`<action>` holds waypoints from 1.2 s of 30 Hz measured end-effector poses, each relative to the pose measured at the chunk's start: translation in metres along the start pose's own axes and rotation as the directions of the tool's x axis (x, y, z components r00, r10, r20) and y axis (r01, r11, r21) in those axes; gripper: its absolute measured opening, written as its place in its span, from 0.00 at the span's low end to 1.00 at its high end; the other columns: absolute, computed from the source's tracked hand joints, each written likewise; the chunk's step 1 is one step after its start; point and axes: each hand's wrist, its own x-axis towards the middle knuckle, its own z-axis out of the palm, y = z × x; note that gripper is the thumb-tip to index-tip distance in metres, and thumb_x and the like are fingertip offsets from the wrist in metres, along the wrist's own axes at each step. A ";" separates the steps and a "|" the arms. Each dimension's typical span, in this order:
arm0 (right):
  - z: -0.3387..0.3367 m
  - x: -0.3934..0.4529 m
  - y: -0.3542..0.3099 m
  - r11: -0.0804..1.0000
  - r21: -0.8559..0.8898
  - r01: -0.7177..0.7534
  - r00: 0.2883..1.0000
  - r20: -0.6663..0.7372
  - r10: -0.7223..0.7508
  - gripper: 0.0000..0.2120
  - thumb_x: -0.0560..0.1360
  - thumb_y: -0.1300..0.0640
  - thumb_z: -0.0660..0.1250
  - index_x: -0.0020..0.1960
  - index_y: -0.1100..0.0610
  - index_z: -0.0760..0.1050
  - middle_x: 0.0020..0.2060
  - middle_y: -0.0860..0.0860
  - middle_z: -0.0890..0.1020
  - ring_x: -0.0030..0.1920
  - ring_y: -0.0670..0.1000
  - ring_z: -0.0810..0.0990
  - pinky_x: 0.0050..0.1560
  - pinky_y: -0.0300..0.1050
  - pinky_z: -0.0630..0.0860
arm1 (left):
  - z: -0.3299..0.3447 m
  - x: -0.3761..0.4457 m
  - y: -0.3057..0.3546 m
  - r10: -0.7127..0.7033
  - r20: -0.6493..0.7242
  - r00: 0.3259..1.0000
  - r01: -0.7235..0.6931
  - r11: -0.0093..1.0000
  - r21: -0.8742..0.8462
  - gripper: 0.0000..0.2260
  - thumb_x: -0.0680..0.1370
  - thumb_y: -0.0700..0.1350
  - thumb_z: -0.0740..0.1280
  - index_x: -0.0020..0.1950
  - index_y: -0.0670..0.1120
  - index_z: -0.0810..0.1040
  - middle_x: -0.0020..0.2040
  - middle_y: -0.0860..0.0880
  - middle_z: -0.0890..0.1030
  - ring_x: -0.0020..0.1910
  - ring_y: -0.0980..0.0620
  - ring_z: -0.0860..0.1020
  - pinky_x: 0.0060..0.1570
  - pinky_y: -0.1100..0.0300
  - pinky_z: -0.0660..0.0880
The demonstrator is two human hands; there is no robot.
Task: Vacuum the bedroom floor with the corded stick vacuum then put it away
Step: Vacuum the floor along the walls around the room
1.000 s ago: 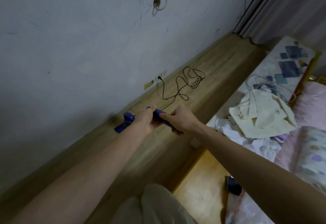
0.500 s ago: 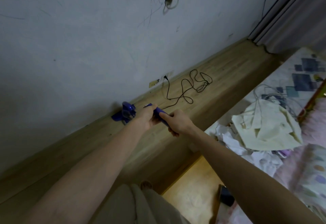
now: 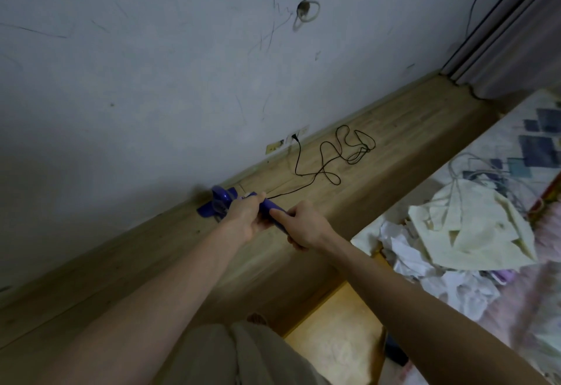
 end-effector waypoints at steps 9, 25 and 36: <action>-0.015 0.008 0.003 0.999 0.028 -0.046 0.999 -0.020 0.046 0.21 0.81 0.45 0.59 0.51 0.65 0.76 0.32 0.54 0.78 0.25 0.47 0.76 0.27 0.38 0.73 | 0.010 0.011 -0.001 -0.031 0.040 0.999 0.032 0.999 -0.026 0.12 0.78 0.40 0.68 0.58 0.39 0.71 0.49 0.40 0.79 0.49 0.43 0.79 0.49 0.49 0.77; 0.019 -0.034 -0.060 0.998 0.053 -0.046 0.999 -0.002 0.046 0.19 0.80 0.49 0.62 0.38 0.63 0.71 0.28 0.56 0.75 0.23 0.50 0.73 0.22 0.40 0.70 | -0.039 -0.019 0.014 0.082 -0.076 0.994 -0.075 0.993 0.092 0.17 0.81 0.42 0.63 0.67 0.35 0.70 0.65 0.36 0.74 0.64 0.40 0.75 0.55 0.46 0.76; 0.071 -0.027 -0.062 0.997 0.061 -0.040 0.999 -0.028 0.042 0.22 0.79 0.46 0.62 0.49 0.67 0.77 0.28 0.57 0.79 0.22 0.49 0.75 0.21 0.38 0.71 | -0.082 -0.019 0.018 0.098 -0.104 0.990 -0.089 0.992 0.091 0.11 0.81 0.44 0.64 0.59 0.38 0.73 0.47 0.40 0.78 0.39 0.46 0.78 0.28 0.55 0.75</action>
